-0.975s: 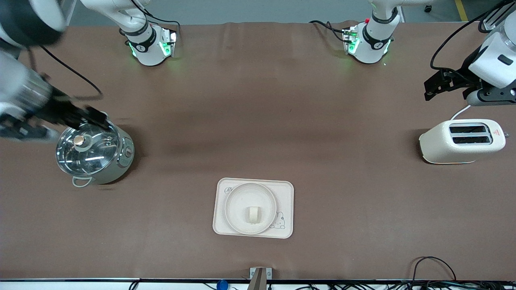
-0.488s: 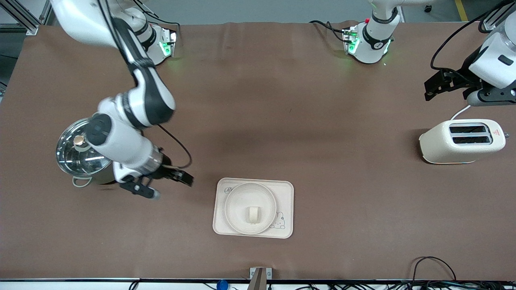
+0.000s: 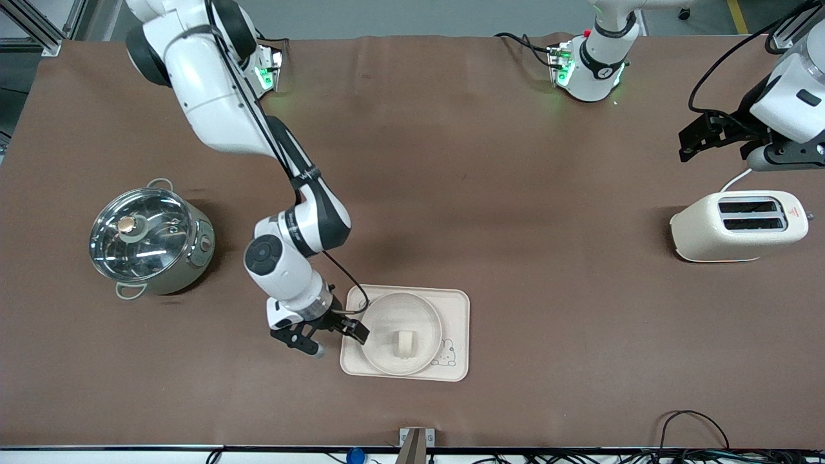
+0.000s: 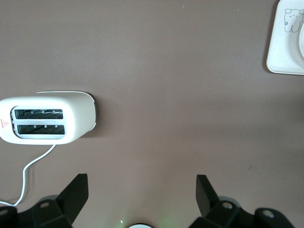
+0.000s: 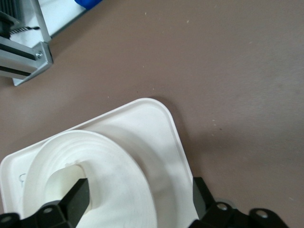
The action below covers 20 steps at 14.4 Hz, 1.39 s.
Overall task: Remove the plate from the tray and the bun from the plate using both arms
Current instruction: 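Reach the right gripper over the white plate on the tray, then lower the right gripper and grasp the plate rim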
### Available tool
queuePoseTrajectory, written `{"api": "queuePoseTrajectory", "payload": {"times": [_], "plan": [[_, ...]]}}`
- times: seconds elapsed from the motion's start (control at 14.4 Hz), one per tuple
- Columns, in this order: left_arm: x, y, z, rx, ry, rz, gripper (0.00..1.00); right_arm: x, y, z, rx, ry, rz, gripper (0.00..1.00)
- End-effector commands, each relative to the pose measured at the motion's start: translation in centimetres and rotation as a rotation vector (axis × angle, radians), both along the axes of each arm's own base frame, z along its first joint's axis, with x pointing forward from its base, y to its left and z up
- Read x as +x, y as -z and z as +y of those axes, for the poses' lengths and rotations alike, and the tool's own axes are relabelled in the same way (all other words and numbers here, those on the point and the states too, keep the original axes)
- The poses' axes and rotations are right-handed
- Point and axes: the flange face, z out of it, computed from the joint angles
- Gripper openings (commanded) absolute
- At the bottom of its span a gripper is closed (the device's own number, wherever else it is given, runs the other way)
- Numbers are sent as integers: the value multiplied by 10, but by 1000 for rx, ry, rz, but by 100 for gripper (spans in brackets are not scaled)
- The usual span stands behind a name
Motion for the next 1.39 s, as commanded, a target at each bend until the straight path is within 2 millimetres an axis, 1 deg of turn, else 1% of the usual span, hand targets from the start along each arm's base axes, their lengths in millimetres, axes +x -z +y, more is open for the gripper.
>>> {"api": "queuePoseTrajectory", "payload": {"times": [0.0, 0.07, 0.14, 0.21, 0.28, 0.42, 0.49, 0.77, 0.84, 0.91, 0.98, 1.04, 1.11, 1.25, 1.32], "plan": [[5, 3, 2, 5, 12, 4, 100, 6, -4, 7, 10, 8, -13, 73], [5, 3, 2, 5, 12, 4, 100, 3, -2, 14, 6, -3, -11, 68], [5, 3, 2, 5, 12, 4, 100, 1, 1, 16, 3, -7, -11, 60], [5, 3, 2, 6, 12, 3, 100, -1, 4, 20, 1, -13, -17, 56], [6, 3, 2, 5, 12, -5, 100, -2, 7, 22, -6, -21, -24, 56], [7, 4, 2, 5, 12, -7, 100, -5, 14, 26, -40, -49, -40, 48], [8, 4, 2, 5, 12, -5, 100, -7, 17, 28, -54, -61, -45, 47], [9, 7, 2, 5, 12, 0, 100, -8, 27, 28, -90, -88, -59, 46], [10, 9, 1, 3, 13, 3, 100, -8, 30, 28, -89, -89, -67, 41], [10, 9, 1, 2, 13, 3, 100, -10, 35, 28, -103, -103, -77, 24], [10, 9, 1, 2, 13, 3, 100, -12, 38, 29, -105, -106, -88, 4], [10, 9, 1, 2, 11, 3, 100, -12, 39, 29, -103, -106, -95, 0], [10, 9, 0, 2, 11, 1, 100, -12, 38, 29, -102, -107, -97, 0], [11, 8, -1, 0, 11, -11, 100, -12, 28, 30, -69, -90, -141, 0], [12, 7, -1, -1, 9, -15, 100, -19, 26, 29, -54, -87, -154, 0]]}}
